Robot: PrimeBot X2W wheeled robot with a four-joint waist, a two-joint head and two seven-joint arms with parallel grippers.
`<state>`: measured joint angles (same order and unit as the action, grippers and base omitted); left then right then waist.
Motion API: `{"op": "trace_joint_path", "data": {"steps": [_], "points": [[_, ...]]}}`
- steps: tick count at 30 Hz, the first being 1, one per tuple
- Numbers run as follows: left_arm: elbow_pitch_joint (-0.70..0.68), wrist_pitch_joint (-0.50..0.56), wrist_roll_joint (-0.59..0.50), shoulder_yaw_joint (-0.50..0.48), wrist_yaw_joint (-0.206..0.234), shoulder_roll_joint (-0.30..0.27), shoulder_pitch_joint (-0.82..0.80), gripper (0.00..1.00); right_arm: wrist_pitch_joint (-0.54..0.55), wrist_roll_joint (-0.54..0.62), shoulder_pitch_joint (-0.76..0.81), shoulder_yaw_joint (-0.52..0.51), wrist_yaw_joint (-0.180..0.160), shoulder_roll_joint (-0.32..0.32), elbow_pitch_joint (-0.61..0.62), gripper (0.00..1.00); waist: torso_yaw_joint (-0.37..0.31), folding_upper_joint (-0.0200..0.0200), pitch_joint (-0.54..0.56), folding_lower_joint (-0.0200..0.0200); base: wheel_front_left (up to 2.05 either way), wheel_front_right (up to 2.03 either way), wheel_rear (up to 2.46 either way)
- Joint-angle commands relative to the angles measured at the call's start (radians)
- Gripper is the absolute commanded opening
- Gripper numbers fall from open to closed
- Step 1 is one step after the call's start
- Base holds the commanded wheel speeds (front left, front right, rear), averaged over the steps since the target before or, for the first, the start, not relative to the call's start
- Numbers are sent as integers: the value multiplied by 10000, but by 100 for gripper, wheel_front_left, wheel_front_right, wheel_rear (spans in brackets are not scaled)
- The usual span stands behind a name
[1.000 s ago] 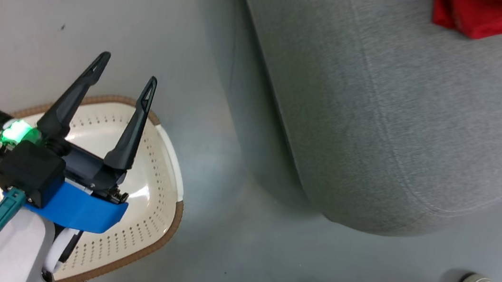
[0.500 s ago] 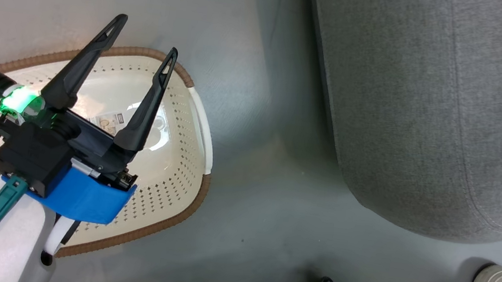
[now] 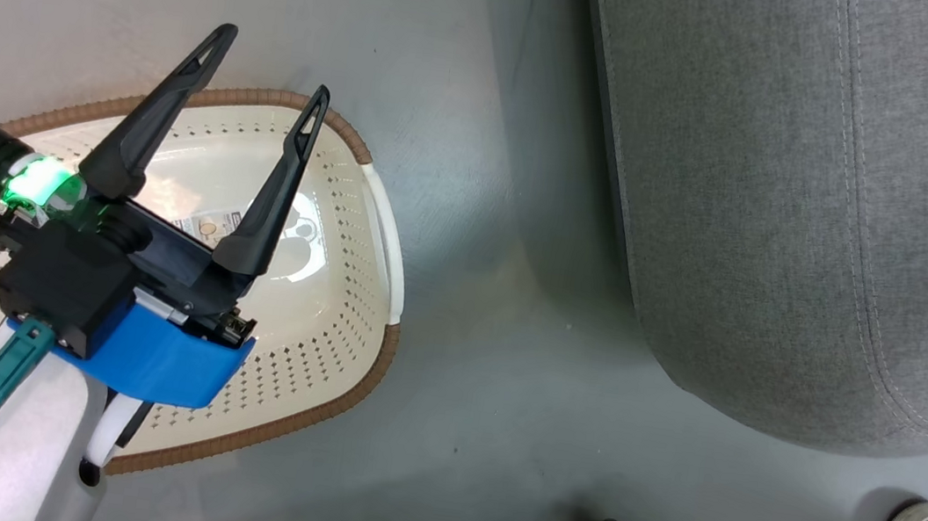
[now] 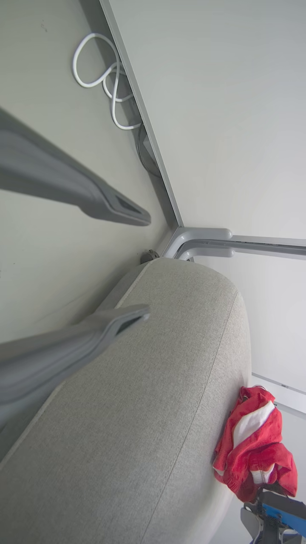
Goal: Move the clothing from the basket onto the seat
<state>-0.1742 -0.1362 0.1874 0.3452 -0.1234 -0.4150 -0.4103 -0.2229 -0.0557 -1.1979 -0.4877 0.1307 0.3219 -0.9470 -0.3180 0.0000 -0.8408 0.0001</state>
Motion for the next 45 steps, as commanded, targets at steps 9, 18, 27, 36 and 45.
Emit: {"op": "trace_joint_path", "data": {"steps": [9, 18, 27, 36, 45], "points": [[832, -388, 203, 335, 67, 287, 52, 100, -222, -178, 342, 749, 2, -280, -561, 100, 97, 0, 1050, -1, 0, 0, 0], [2261, -972, 619, 700, 92, 996, 508, 100, -267, -1278, 1679, 1589, 2, -149, -575, 100, 481, 0, 2781, -1, 0, 0, 0], [3390, -1288, 1055, 665, 108, 1773, 1290, 100, -283, -1540, 3407, 2645, 2, 101, -159, 100, 892, 0, 4702, -1, 0, 0, 0], [3485, -1297, 1248, -194, 63, 2470, 2564, 100, -166, -1751, 5176, 3654, 3, 21, 1179, 100, 1300, 0, 6297, -1, 0, 0, 0], [3727, -1300, 1142, -1093, 12, 2936, 3699, 100, 433, -2474, 7286, 4219, 3, -562, 3573, 100, 1901, 0, 7336, -1, 0, 0, 0]]}}
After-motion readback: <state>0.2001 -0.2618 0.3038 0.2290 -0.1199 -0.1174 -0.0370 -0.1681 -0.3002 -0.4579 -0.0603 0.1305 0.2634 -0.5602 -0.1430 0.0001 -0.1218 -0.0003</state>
